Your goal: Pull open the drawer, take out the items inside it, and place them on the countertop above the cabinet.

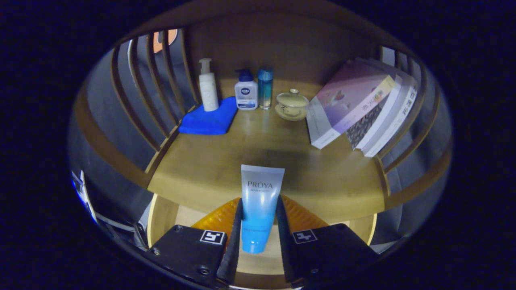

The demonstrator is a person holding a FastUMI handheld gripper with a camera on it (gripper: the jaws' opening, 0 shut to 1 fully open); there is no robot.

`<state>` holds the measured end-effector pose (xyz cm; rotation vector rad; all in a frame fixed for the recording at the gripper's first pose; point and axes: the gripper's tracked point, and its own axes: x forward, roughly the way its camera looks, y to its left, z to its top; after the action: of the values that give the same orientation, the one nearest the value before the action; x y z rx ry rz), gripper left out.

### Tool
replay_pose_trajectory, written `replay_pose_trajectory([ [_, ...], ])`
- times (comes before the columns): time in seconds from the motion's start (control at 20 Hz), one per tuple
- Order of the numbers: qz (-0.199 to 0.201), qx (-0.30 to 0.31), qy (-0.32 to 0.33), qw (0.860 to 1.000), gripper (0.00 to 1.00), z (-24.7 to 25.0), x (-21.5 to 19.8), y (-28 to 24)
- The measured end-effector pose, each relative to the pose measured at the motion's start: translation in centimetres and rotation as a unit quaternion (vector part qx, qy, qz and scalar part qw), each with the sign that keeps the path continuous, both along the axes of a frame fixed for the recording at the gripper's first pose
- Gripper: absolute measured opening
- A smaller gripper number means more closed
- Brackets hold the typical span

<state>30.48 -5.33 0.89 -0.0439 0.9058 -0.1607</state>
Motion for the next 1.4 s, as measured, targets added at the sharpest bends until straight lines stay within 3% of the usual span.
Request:
replay_pose_trajectory([
  [0.45, -0.013, -0.026, -0.003, 1.000, 0.47, -3.0, 4.8, -0.9],
  [0.75, -0.017, -0.035, -0.002, 0.999, 0.50, -4.2, 5.6, -0.8],
  [1.05, -0.027, -0.021, -0.016, 0.999, 0.55, -3.7, 4.6, -0.6],
  [1.4, 0.009, 0.005, -0.066, 0.998, 0.61, -0.3, 0.0, 1.7],
])
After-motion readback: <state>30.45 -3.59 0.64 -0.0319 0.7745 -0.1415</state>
